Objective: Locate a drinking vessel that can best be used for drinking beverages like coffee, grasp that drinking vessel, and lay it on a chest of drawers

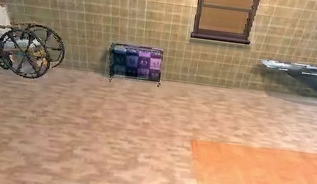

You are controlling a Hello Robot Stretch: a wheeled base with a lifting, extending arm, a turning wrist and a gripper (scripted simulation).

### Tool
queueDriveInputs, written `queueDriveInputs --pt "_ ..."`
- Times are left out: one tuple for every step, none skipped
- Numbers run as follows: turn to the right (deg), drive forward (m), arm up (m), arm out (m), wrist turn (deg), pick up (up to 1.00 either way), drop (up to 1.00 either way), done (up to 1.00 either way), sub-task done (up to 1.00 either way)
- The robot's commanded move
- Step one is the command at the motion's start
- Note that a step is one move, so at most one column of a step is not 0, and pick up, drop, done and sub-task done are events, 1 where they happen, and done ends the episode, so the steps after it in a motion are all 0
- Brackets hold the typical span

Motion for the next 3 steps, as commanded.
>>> queueDriveInputs --pt "-45.0 0.00 0.00 0.00 0.0 0.00 0.00 0.00 0.00" --pt "-27.0 0.00 0.00 0.00 0.0 0.00 0.00 0.00 0.00" --pt "-3.0 0.00 0.00 0.00 0.0 0.00 0.00 0.00 0.00"
